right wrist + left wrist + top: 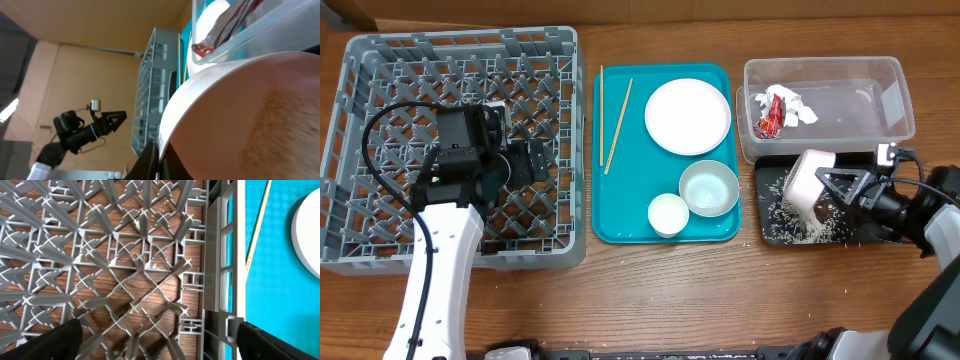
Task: Sort waste into correct bins and load items into the dishwasher
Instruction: 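Tip the rice bowl over the black tray to empty rice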
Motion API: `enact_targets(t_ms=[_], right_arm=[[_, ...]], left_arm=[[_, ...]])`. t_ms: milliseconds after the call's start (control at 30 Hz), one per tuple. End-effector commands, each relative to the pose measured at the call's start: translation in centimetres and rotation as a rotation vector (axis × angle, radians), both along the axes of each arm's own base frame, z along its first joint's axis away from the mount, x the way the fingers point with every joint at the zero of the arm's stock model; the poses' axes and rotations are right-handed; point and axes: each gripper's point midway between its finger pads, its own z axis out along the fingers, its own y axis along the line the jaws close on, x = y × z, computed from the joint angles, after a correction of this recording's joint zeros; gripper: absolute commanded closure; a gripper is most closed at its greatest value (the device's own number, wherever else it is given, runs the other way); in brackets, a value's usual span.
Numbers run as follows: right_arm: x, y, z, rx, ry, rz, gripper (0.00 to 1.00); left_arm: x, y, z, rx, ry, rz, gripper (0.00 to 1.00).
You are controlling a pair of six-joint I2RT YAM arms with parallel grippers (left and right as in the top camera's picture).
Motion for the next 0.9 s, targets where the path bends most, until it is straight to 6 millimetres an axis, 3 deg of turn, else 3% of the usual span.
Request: enact_targets(t_ms=[0,67,500,867], right_arm=[[0.3,-0.4,0.6,0.1,-0.053,0.0,0.96],[0.3,-0.4,1.1,0.154,-0.076,0.004,0.96],[0.3,-1.8,1.0,0.381,0.236,-0.065,0.96],[0.5,-2.6,1.0,0.419,0.282,-0.087,0.96]], left_arm=[[0.3,-0.3,0.2,0.013,-0.004,-0.02,0.0],[0.3,-0.3,0.2,0.013,-0.003,-0.02,0.0],[0.3,-0.3,0.2,0.013,-0.003,-0.02,0.0],[0.3,-0.3,0.2,0.013,-0.003,-0.02,0.0]])
